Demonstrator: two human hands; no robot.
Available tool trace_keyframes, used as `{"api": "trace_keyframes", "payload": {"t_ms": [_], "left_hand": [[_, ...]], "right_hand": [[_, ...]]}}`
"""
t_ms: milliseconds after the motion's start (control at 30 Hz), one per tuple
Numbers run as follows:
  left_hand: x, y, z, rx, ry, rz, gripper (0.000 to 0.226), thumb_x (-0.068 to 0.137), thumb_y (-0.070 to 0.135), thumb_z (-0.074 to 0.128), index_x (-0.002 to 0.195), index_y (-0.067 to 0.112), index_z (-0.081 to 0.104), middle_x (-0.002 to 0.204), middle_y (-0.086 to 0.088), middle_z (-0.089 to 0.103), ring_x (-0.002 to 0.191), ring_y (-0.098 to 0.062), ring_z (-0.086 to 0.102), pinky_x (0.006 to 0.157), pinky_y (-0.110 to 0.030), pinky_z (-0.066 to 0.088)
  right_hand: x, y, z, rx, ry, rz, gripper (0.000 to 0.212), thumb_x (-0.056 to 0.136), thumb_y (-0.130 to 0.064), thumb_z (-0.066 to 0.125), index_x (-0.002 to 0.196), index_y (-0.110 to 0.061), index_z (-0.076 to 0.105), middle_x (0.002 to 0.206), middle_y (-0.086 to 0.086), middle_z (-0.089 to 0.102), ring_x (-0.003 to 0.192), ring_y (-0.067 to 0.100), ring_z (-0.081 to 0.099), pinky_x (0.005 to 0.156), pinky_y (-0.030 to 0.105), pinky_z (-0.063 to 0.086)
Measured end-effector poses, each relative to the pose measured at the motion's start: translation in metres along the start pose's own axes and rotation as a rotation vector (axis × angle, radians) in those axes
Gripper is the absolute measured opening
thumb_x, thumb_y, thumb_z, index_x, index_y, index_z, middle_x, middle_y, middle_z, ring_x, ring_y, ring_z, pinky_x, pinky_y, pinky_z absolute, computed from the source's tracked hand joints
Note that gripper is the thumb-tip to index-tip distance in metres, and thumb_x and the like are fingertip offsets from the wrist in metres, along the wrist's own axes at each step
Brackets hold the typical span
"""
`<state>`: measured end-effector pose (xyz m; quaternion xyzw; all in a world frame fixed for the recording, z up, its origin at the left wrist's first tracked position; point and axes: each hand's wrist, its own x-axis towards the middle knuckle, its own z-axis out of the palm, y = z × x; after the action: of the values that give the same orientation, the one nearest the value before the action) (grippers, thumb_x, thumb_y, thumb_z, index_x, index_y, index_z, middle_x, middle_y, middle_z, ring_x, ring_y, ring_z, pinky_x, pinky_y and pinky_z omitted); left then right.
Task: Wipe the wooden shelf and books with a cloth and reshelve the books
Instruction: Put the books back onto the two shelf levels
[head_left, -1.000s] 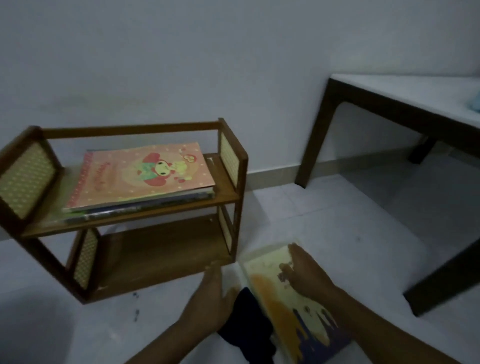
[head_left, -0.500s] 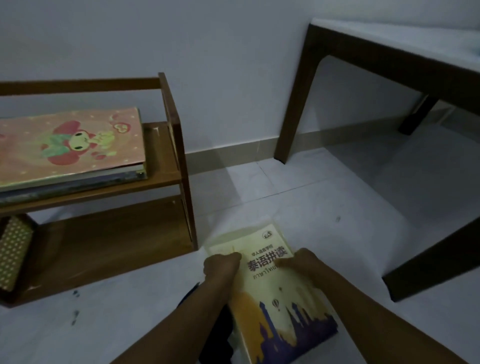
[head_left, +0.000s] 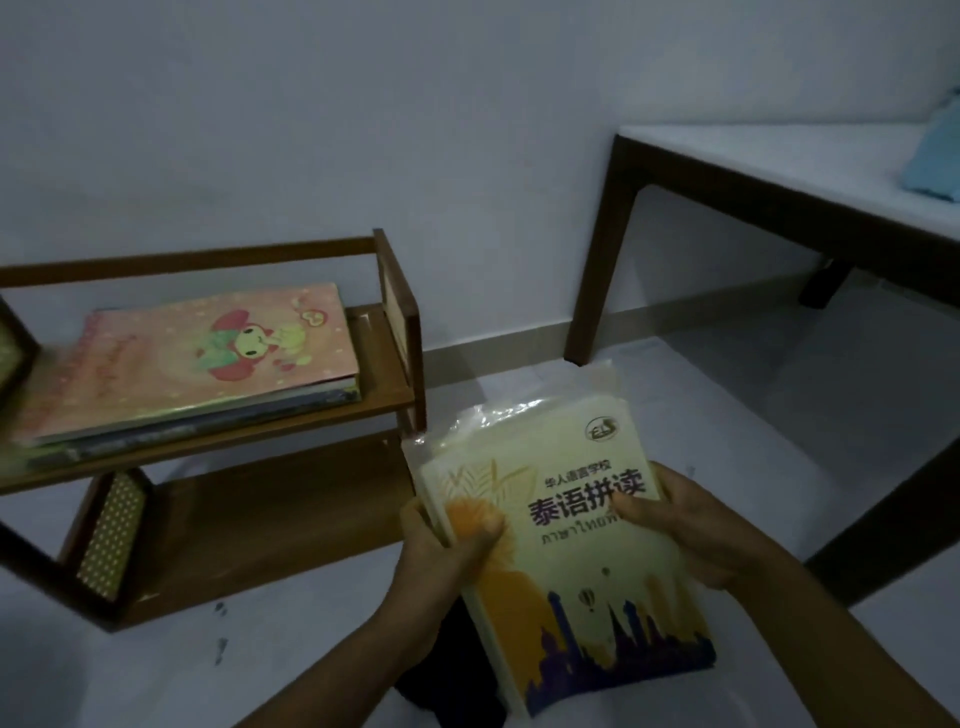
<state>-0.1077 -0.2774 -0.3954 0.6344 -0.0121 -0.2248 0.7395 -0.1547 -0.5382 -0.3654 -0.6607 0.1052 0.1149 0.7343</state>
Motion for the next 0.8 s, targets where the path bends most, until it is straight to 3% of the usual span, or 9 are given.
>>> {"api": "trace_keyframes", "payload": {"t_ms": [100, 167, 300, 400, 533, 567, 633, 700, 800], "left_hand": [[-0.029, 0.050, -0.026, 0.105, -0.110, 0.127, 0.044, 0.080, 0.024, 0.071, 0.121, 0.015, 0.059, 0.113, -0.004, 0.072, 0.104, -0.021, 0.069, 0.087, -0.044, 0.057], [-0.048, 0.076, -0.047, 0.176, -0.107, 0.198, 0.041, 0.078, 0.026, 0.069, 0.118, 0.018, 0.062, 0.112, 0.000, 0.072, 0.103, -0.017, 0.069, 0.086, -0.042, 0.058], [-0.086, 0.098, -0.109, 0.270, -0.035, 0.268, 0.040, 0.078, 0.027, 0.068, 0.117, 0.023, 0.062, 0.114, 0.006, 0.071, 0.103, -0.012, 0.068, 0.083, -0.034, 0.058], [-0.114, 0.091, -0.159, 0.321, 0.049, 0.270, 0.038, 0.075, 0.029, 0.068, 0.112, 0.026, 0.061, 0.106, 0.017, 0.072, 0.097, -0.006, 0.069, 0.072, -0.021, 0.058], [-0.141, 0.066, -0.210, 0.396, 0.138, 0.246, 0.032, 0.071, 0.046, 0.076, 0.102, 0.042, 0.068, 0.103, 0.021, 0.071, 0.096, -0.003, 0.068, 0.072, -0.015, 0.056], [-0.148, 0.062, -0.216, 0.436, 0.152, 0.252, 0.029, 0.073, 0.037, 0.074, 0.096, 0.053, 0.066, 0.098, 0.027, 0.070, 0.093, 0.003, 0.067, 0.071, -0.011, 0.054], [-0.154, 0.049, -0.228, 0.510, 0.177, 0.292, 0.052, 0.076, 0.015, 0.071, 0.083, 0.066, 0.061, 0.085, 0.035, 0.068, 0.084, 0.011, 0.065, 0.065, -0.005, 0.050], [-0.157, 0.036, -0.243, 0.545, 0.199, 0.252, 0.056, 0.076, 0.007, 0.072, 0.079, 0.062, 0.063, 0.083, 0.033, 0.069, 0.081, 0.009, 0.066, 0.063, -0.005, 0.050], [-0.153, 0.047, -0.272, 0.501, 0.067, 0.098, 0.031, 0.076, 0.012, 0.075, 0.094, 0.037, 0.071, 0.100, 0.016, 0.073, 0.092, -0.007, 0.070, 0.070, -0.018, 0.056]], "right_hand": [[-0.013, -0.036, 0.034, 0.024, -0.027, -0.113, 0.082, 0.059, -0.026, 0.090, 0.128, -0.006, 0.052, 0.119, 0.025, 0.065, 0.106, 0.045, 0.063, 0.081, 0.055, 0.055], [-0.016, -0.050, 0.063, 0.036, -0.030, -0.183, 0.063, 0.072, -0.014, 0.081, 0.127, -0.008, 0.051, 0.117, 0.024, 0.066, 0.104, 0.043, 0.065, 0.078, 0.051, 0.057], [-0.011, -0.056, 0.135, -0.053, -0.084, -0.249, 0.065, 0.069, -0.020, 0.083, 0.124, -0.010, 0.050, 0.115, 0.016, 0.069, 0.104, 0.034, 0.068, 0.081, 0.045, 0.058], [0.003, -0.033, 0.184, -0.170, -0.124, -0.248, 0.056, 0.077, -0.007, 0.076, 0.125, -0.014, 0.049, 0.114, 0.009, 0.070, 0.106, 0.027, 0.068, 0.083, 0.044, 0.057], [0.020, 0.017, 0.233, -0.284, -0.164, -0.191, 0.071, 0.073, -0.028, 0.081, 0.134, -0.021, 0.044, 0.121, 0.003, 0.067, 0.111, 0.020, 0.065, 0.091, 0.047, 0.054], [0.022, 0.030, 0.242, -0.297, -0.160, -0.173, 0.076, 0.069, -0.036, 0.083, 0.133, -0.020, 0.046, 0.120, 0.002, 0.068, 0.110, 0.019, 0.065, 0.091, 0.048, 0.054], [0.026, 0.056, 0.255, -0.299, -0.155, -0.142, 0.072, 0.069, -0.034, 0.084, 0.130, -0.017, 0.049, 0.117, 0.003, 0.069, 0.109, 0.018, 0.066, 0.090, 0.045, 0.055], [0.027, 0.076, 0.266, -0.291, -0.155, -0.094, 0.060, 0.076, -0.014, 0.080, 0.128, -0.017, 0.050, 0.116, 0.003, 0.069, 0.108, 0.017, 0.066, 0.088, 0.039, 0.057], [0.027, 0.087, 0.273, -0.271, -0.156, -0.058, 0.058, 0.081, -0.004, 0.074, 0.130, -0.018, 0.046, 0.118, 0.005, 0.068, 0.107, 0.016, 0.067, 0.087, 0.040, 0.057]]}}
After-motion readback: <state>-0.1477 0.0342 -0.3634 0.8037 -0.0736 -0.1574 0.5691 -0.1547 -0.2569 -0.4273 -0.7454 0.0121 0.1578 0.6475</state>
